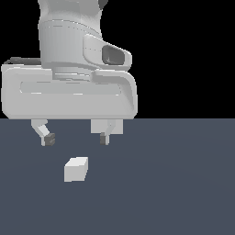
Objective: Plug the charger into the wall socket.
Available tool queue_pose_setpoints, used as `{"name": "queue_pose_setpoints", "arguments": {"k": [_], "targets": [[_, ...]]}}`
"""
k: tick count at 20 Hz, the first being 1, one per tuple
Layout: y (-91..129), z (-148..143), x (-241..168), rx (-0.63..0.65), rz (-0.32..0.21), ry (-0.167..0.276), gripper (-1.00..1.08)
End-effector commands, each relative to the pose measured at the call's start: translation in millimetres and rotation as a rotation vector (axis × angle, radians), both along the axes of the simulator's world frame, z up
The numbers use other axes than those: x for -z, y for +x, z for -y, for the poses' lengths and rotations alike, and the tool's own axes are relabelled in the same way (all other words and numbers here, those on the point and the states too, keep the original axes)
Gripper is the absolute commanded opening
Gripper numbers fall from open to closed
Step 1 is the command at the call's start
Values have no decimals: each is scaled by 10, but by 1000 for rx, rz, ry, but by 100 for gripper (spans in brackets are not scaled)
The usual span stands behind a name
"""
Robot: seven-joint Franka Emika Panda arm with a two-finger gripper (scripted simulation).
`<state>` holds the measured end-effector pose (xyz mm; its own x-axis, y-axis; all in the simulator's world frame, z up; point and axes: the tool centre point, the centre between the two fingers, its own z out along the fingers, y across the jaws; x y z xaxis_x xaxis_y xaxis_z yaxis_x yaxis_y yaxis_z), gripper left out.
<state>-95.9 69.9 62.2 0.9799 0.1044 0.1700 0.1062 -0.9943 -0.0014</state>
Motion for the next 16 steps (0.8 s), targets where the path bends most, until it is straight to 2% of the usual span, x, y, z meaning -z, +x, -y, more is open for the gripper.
{"name": "queue_pose_setpoints", "arguments": {"k": [1, 16], "targets": [[-2, 1, 33, 0, 0, 0, 100], [-4, 0, 502, 0, 2, -1, 100]]}}
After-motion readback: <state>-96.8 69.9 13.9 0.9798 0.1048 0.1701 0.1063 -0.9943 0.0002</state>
